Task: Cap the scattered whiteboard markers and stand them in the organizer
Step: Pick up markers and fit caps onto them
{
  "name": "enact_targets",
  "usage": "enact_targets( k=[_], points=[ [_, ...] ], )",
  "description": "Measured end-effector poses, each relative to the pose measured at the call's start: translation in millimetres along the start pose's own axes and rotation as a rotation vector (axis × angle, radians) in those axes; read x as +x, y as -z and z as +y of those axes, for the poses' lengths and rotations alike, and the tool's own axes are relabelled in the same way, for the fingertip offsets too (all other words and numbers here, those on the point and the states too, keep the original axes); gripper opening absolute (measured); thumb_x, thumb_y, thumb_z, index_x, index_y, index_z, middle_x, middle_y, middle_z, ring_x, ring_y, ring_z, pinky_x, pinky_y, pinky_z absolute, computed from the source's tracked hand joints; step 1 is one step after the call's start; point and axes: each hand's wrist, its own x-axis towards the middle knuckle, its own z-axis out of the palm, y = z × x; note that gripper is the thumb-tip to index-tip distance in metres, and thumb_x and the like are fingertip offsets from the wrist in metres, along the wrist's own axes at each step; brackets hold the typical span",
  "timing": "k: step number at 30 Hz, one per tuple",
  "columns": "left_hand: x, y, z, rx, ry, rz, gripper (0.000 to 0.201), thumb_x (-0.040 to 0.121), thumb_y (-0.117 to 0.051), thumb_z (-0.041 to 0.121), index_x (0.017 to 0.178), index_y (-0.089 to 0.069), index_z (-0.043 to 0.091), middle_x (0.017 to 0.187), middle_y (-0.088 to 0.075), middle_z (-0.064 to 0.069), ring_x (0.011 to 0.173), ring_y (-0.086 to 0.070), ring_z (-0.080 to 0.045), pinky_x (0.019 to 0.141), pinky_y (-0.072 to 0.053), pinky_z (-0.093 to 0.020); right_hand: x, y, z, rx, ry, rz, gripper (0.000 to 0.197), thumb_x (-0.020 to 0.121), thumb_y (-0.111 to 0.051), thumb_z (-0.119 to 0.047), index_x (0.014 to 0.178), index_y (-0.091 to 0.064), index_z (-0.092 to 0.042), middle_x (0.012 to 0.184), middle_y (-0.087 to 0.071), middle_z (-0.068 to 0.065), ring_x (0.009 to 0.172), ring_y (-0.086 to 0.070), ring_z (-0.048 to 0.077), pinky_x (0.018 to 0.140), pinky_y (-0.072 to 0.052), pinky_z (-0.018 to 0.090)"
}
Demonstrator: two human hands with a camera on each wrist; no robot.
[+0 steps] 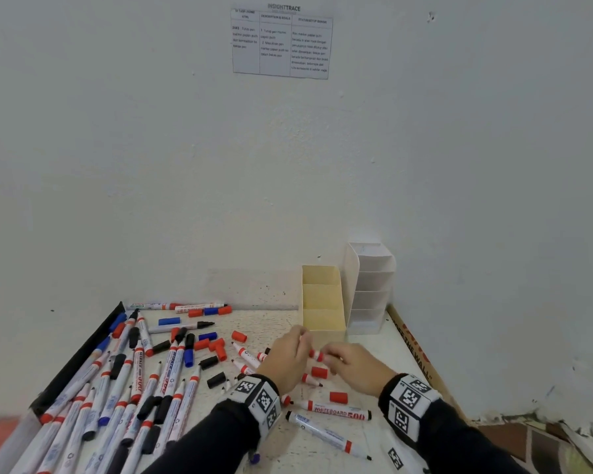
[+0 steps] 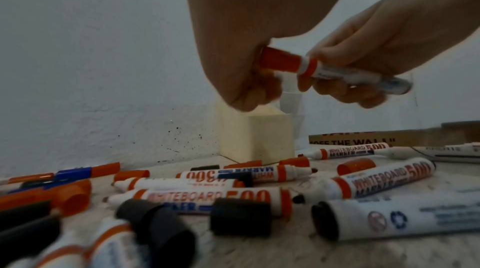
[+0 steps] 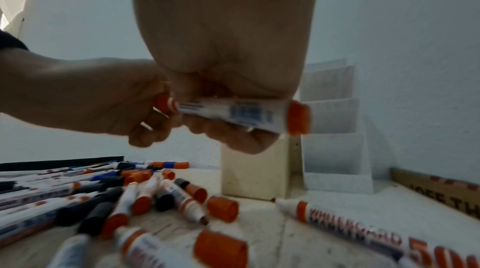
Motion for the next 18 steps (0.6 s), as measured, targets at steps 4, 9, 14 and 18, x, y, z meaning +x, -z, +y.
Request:
enact_targets(
  k=[4,9,14,18],
  points=[
    [12.9,-16.0,-11.7,0.01,0.181,-0.045,0.033,0.098,-0.038,0.02,0.127,-0.052,0.013,0.125,-0.057,-0.002,0.109,-0.054,-0.013,0.095,-0.042,-0.024,14.6,27.5,8.9,-0.06,-0.042,0.369,0.019,0.096,-0.044,-0.026,0.104,-0.058,-0.016,0.08,-0.061,-0.001,0.06,-0.049,0.004,0.054,-0.038,0.013],
    [18.9,-27.9,-17.3,0.571,0.046,-0.277,0.04,0.096,-0.035,0.018,0.134,-0.046,0.024,0.139,-0.045,0.001,0.123,-0.04,-0.023,0.106,-0.031,-0.041,31.1,47.5,-7.3,0.178,0.039,0.594,0.014,0.097,-0.042,-0.016,0.109,-0.037,-0.018,0.077,-0.058,-0.002,0.062,-0.055,0.002,0.051,-0.041,0.007],
    [29.8,-32.4,-20.8,0.806,0.003,-0.402,0.035,0.095,-0.04,0.02,0.128,-0.052,0.023,0.131,-0.052,-0.006,0.123,-0.04,-0.028,0.106,-0.024,-0.047,66.5,41.9,-1.5,0.298,0.118,0.587,0.012,0.096,-0.041,-0.018,0.091,-0.036,-0.028,0.093,-0.056,0.018,0.072,-0.063,0.017,0.063,-0.047,0.02],
    [39.2,-36.2,-22.7,0.863,-0.032,-0.403,0.031,0.092,-0.047,0.017,0.12,-0.058,0.017,0.122,-0.057,-0.008,0.118,-0.045,-0.028,0.103,-0.027,-0.043,85.8,33.4,9.6,0.112,0.082,0.639,0.005,0.094,-0.047,-0.021,0.099,-0.047,-0.018,0.1,-0.047,0.003,0.079,-0.061,0.016,0.074,-0.05,0.021]
  ],
)
